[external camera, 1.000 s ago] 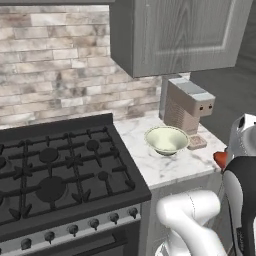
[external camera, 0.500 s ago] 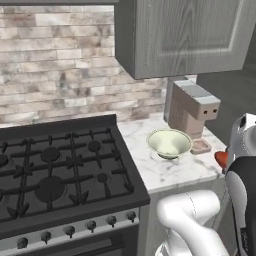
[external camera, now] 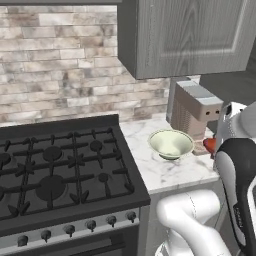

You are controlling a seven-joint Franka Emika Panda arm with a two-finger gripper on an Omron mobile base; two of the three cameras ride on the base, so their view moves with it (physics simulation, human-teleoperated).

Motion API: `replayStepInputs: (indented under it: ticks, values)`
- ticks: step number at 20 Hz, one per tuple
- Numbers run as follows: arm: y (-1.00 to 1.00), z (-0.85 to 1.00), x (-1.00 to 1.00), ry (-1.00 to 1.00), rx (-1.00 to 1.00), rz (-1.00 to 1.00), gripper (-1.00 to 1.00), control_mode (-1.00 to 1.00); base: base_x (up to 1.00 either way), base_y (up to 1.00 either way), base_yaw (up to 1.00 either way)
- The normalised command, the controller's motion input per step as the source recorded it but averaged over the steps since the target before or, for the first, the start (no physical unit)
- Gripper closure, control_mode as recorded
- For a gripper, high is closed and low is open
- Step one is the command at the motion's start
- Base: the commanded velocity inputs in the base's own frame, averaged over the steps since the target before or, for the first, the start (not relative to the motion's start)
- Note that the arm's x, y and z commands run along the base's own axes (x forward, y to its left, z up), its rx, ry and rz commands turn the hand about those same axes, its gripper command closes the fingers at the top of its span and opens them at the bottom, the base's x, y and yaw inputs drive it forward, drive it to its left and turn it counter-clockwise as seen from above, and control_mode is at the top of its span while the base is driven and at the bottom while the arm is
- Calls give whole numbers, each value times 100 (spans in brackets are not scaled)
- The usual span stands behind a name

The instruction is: Take the sweet potato, bell pepper, and mango from the freezer and place them in the bowl on the counter.

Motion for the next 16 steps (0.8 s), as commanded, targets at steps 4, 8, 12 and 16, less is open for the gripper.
replayStepInputs:
  ticks: [4, 8, 12, 16]
  values:
    - [0, -1, 54, -24, 0, 7, 100, -100, 0, 0, 0]
    - [0, -11, 19, -28, 1, 0, 100, -100, 0, 0, 0]
    - [0, -9, 57, -5, 8, -2, 100, -100, 0, 0, 0]
    - [0, -1, 53, 10, 12, 0, 100, -100, 0, 0, 0]
